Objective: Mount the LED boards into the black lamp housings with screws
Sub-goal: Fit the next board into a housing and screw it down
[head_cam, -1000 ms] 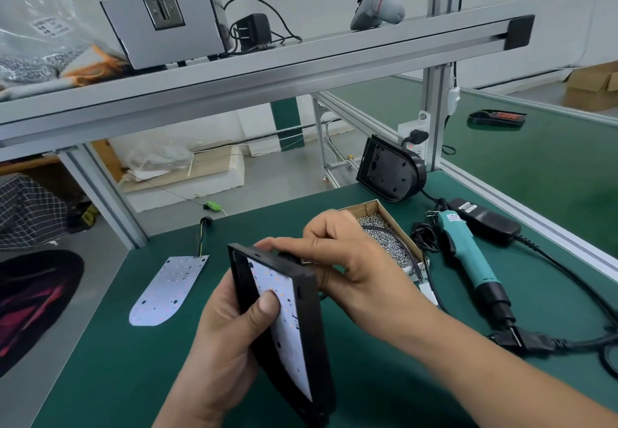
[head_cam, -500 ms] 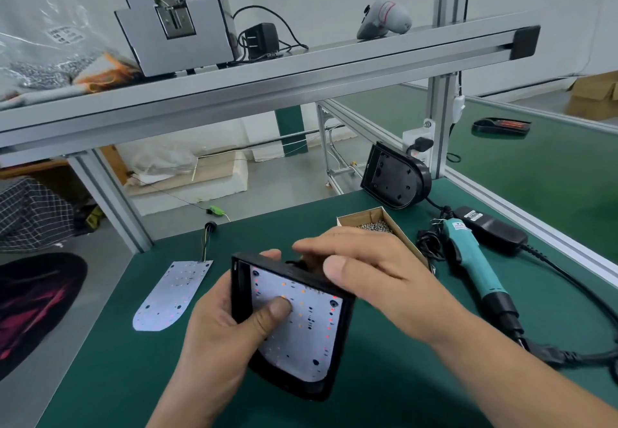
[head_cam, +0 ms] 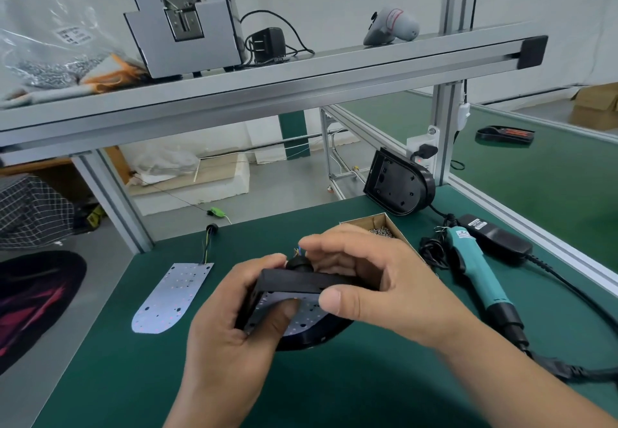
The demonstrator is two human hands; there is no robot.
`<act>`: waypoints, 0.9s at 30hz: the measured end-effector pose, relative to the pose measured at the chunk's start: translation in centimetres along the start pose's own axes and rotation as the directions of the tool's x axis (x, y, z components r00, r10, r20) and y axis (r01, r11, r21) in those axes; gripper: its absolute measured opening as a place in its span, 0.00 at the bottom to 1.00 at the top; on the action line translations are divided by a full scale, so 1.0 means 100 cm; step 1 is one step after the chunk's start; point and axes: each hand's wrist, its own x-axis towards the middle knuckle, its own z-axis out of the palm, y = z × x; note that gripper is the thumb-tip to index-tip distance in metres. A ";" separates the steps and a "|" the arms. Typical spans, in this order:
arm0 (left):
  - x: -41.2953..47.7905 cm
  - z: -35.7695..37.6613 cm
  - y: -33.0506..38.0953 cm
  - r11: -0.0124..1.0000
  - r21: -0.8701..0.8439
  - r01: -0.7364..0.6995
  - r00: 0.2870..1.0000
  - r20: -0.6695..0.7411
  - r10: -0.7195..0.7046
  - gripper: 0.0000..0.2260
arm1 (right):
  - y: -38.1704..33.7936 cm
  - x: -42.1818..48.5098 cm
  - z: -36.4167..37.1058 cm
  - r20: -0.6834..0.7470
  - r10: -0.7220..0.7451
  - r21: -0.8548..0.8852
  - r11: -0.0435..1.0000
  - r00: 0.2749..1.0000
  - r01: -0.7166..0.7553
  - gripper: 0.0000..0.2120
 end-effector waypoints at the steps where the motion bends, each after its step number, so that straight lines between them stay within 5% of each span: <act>1: 0.000 0.000 0.000 1.000 -0.003 -0.007 1.000 0.004 0.007 0.26 | -0.001 0.001 -0.001 0.017 0.025 0.027 0.999 1.000 -0.026 0.23; 12: -0.003 0.006 0.001 1.000 0.010 0.012 0.998 0.057 -0.013 0.28 | -0.002 0.002 -0.012 0.074 0.060 -0.006 0.998 0.995 -0.059 0.19; 22: -0.001 0.004 0.003 0.928 -0.176 0.327 0.931 0.230 -0.285 0.20 | 0.003 0.004 -0.020 0.070 0.065 -0.118 0.991 0.995 -0.056 0.16; 25: -0.002 0.002 -0.004 0.780 -0.299 0.551 0.830 0.292 -0.475 0.17 | 0.003 0.008 -0.037 -0.120 0.117 -0.138 0.981 0.986 -0.133 0.13; 27: -0.003 0.000 -0.012 0.666 -0.366 0.650 0.760 0.334 -0.558 0.15 | 0.005 0.011 -0.061 -0.374 0.077 -0.517 0.810 0.924 -0.277 0.12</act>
